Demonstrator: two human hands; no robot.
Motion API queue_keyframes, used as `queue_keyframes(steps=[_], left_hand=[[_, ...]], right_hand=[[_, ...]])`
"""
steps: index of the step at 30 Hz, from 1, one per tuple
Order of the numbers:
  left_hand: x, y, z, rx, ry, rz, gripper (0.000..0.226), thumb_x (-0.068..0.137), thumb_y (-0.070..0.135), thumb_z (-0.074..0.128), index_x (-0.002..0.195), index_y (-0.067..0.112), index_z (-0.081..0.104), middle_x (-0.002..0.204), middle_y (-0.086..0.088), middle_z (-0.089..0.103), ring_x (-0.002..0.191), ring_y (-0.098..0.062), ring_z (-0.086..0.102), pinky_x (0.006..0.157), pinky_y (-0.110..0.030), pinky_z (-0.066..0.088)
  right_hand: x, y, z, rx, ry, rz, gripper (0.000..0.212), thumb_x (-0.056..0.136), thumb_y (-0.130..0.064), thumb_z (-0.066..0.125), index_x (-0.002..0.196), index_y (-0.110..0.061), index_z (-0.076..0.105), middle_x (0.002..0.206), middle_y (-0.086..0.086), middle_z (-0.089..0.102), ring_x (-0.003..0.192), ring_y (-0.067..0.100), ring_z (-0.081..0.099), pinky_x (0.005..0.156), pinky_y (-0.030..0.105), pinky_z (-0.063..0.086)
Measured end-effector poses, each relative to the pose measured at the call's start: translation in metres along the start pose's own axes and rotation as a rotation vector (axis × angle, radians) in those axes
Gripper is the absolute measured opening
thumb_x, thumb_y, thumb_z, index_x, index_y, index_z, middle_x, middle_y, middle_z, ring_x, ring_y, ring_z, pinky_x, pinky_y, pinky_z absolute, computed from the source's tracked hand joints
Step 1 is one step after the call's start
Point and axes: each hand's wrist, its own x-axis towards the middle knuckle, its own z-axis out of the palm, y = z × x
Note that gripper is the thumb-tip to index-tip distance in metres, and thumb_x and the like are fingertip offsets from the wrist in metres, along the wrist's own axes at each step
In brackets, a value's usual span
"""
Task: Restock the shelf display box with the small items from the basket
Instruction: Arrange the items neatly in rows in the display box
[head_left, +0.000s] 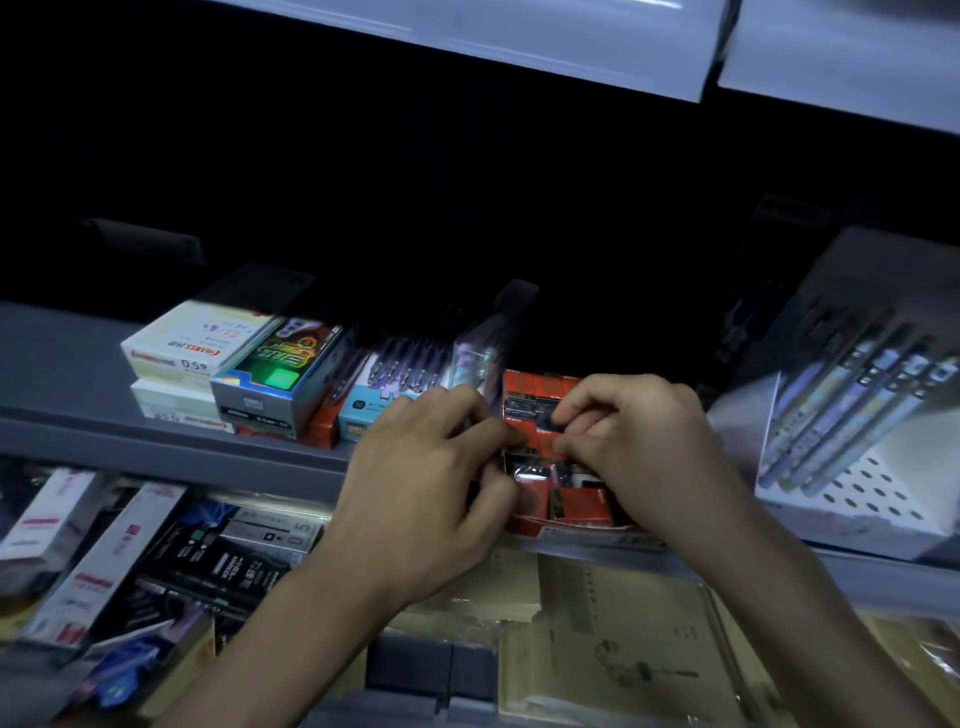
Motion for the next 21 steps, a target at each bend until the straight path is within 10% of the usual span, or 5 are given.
queue_keyframes(steps=[6, 12, 21], left_hand=[[0.0, 0.003, 0.0, 0.028, 0.005, 0.025, 0.038, 0.088, 0.029, 0.045, 0.109, 0.02, 0.076, 0.093, 0.006, 0.057, 0.081, -0.016, 0.05, 0.072, -0.04, 0.041], [0.0, 0.002, 0.0, 0.018, 0.004, 0.013, 0.039, 0.089, 0.028, 0.044, 0.108, 0.019, 0.076, 0.093, 0.007, 0.057, 0.083, -0.015, 0.051, 0.074, -0.04, 0.043], [-0.001, 0.003, 0.001, 0.025, 0.012, 0.021, 0.039, 0.088, 0.028, 0.044, 0.109, 0.019, 0.076, 0.093, 0.007, 0.056, 0.083, -0.015, 0.05, 0.072, -0.041, 0.043]], right_hand=[[-0.01, -0.004, -0.028, -0.015, -0.042, -0.048, 0.01, 0.082, -0.028, 0.083, 0.075, -0.034, 0.078, 0.072, -0.022, 0.067, 0.071, -0.002, 0.062, 0.061, 0.014, 0.043], [-0.03, -0.001, -0.051, -0.071, -0.43, 0.008, 0.012, 0.081, -0.048, 0.078, 0.092, -0.043, 0.079, 0.094, -0.016, 0.061, 0.089, -0.003, 0.059, 0.076, 0.022, 0.047], [-0.023, 0.001, -0.052, 0.272, -0.103, 0.054, 0.015, 0.085, -0.017, 0.081, 0.089, -0.031, 0.077, 0.082, 0.0, 0.072, 0.073, 0.016, 0.072, 0.07, 0.034, 0.06]])
